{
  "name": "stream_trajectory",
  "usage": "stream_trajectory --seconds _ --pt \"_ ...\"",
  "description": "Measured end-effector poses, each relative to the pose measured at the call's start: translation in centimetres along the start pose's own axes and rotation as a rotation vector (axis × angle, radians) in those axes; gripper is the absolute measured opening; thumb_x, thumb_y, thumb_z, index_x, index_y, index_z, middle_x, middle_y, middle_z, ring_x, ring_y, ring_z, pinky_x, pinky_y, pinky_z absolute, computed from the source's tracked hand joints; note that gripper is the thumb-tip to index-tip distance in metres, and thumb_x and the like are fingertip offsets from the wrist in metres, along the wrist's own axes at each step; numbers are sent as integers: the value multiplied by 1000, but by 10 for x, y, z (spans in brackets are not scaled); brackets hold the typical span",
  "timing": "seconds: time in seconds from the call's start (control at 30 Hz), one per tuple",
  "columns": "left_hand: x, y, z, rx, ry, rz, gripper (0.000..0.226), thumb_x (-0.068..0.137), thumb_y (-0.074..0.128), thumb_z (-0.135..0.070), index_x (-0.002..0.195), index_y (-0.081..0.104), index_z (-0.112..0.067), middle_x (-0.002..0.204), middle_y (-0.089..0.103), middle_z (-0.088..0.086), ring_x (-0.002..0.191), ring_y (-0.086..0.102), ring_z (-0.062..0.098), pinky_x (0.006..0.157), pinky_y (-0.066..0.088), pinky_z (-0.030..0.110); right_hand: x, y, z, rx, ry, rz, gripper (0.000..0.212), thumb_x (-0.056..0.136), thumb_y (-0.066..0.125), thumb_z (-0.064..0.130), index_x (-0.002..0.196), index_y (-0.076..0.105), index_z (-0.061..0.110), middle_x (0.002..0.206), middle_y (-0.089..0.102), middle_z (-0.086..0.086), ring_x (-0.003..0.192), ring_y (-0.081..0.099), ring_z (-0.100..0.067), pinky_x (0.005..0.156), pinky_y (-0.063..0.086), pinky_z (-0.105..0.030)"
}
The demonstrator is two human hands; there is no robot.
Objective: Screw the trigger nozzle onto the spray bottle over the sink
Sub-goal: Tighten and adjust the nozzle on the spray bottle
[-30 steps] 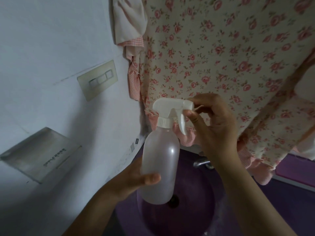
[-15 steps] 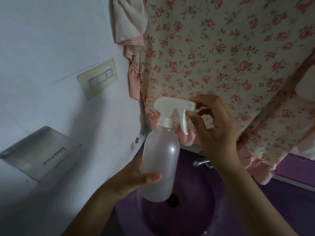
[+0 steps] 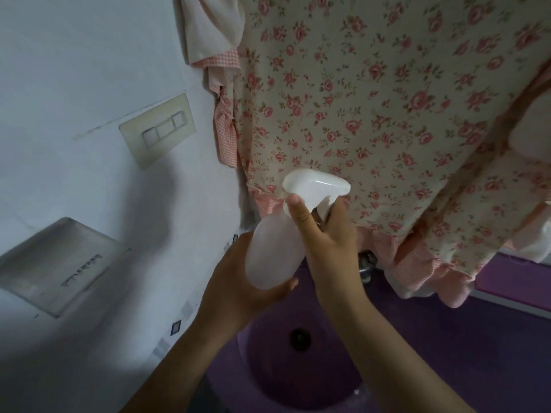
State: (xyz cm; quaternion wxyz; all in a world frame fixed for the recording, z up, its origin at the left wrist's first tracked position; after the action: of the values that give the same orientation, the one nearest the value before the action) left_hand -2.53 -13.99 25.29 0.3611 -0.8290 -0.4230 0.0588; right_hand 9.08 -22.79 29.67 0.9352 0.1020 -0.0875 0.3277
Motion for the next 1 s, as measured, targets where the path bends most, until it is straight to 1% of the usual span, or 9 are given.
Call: stream_trajectory --seconds 0.1,0.17,0.23,0.33,0.5,0.63,0.77,0.87,1.0 --pt "-6 2 6 66 36 -15 84 53 78 -58 124 39 -36 111 52 -16 94 54 6 71 47 17 -7 5 -19 23 89 -76 46 77 80 45 113 58 26 101 72 9 93 70 3 80 58 -18" --pt "-12 3 14 151 21 -24 86 54 76 -59 127 38 -36 116 54 -14 98 56 9 77 53 30 -12 6 -38 43 175 -147 37 79 82 40 105 58 32 94 72 10 85 69 5 75 56 -17" --pt "-18 6 24 249 18 -20 88 53 77 -60 128 39 -33 116 55 -9 98 58 14 75 55 35 -17 8 -62 77 287 -226 35 79 82 36 104 59 31 91 71 9 82 69 1 74 54 -20" --pt "-28 16 45 377 39 14 85 50 77 -62 120 44 -30 106 60 -7 91 61 17 64 53 31 -27 8 -99 130 497 -296 39 80 81 34 111 62 21 93 70 4 85 67 -8 74 51 -24" --pt "-41 26 71 442 12 92 79 49 78 -61 115 46 -33 97 57 -11 83 54 10 58 46 25 -46 4 -151 101 728 -333 40 76 81 41 103 68 14 94 74 -1 82 69 -10 66 49 -24" --pt "-47 31 85 495 -6 140 76 51 75 -62 114 44 -32 98 53 -12 83 46 8 53 35 23 -53 6 -175 89 823 -294 36 78 77 44 96 73 12 96 77 -5 86 72 -13 68 50 -25" --pt "-53 35 92 536 -42 144 77 51 74 -64 114 44 -31 101 57 -10 87 52 10 60 42 28 -56 5 -187 90 893 -243 28 84 76 41 84 66 14 87 70 0 76 62 -6 68 46 -23" --pt "-56 37 95 545 -68 142 79 49 76 -63 114 45 -31 101 58 -8 92 58 16 67 51 34 -58 10 -191 119 899 -234 34 84 77 38 99 69 9 97 74 -7 88 69 -15 75 49 -27" --pt "-56 37 97 543 -82 133 78 51 74 -63 115 44 -31 103 57 -9 94 57 15 69 51 35 -59 13 -195 135 872 -235 44 82 78 41 112 68 10 109 75 -10 107 71 -24 83 52 -30"
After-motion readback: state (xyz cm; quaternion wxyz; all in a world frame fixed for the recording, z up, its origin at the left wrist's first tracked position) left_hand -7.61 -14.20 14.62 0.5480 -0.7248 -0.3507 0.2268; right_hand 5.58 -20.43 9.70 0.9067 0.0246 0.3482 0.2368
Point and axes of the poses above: each hand's wrist, its own x-axis towards the middle knuckle, its own y-axis out of the palm, z = x × y, the point moved 5 cm from there along x, towards the middle knuckle
